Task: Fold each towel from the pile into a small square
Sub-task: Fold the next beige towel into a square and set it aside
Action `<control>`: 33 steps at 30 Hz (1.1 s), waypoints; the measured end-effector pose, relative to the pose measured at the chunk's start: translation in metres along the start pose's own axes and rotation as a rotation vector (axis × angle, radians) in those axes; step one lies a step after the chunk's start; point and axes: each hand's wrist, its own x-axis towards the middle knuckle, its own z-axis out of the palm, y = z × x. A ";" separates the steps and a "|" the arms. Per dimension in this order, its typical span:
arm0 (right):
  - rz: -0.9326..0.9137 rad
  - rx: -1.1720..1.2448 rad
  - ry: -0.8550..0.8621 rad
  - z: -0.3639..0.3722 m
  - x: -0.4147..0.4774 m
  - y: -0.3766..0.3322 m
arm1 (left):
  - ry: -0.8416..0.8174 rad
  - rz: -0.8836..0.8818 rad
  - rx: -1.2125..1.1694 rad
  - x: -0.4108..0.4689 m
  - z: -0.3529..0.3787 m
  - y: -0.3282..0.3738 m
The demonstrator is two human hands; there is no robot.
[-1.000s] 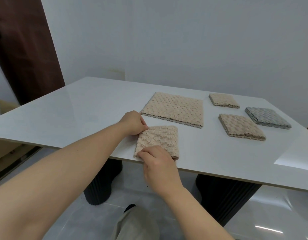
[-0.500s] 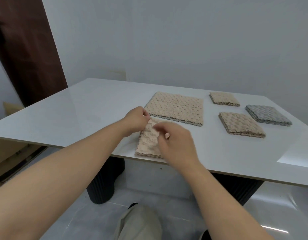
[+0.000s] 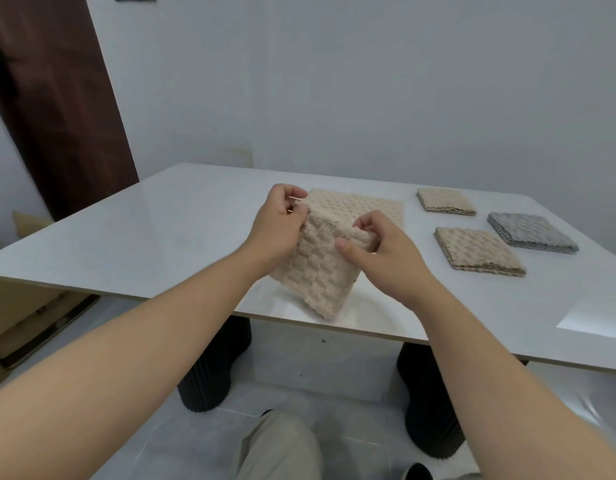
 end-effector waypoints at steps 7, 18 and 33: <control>0.031 0.279 -0.118 -0.005 -0.012 -0.007 | 0.058 0.013 -0.008 -0.001 0.006 0.004; 0.069 0.112 -0.329 -0.024 -0.021 -0.027 | 0.073 0.087 0.052 0.003 0.020 0.007; 0.271 0.323 0.058 -0.015 -0.019 0.000 | 0.035 -0.055 0.003 -0.002 0.028 -0.007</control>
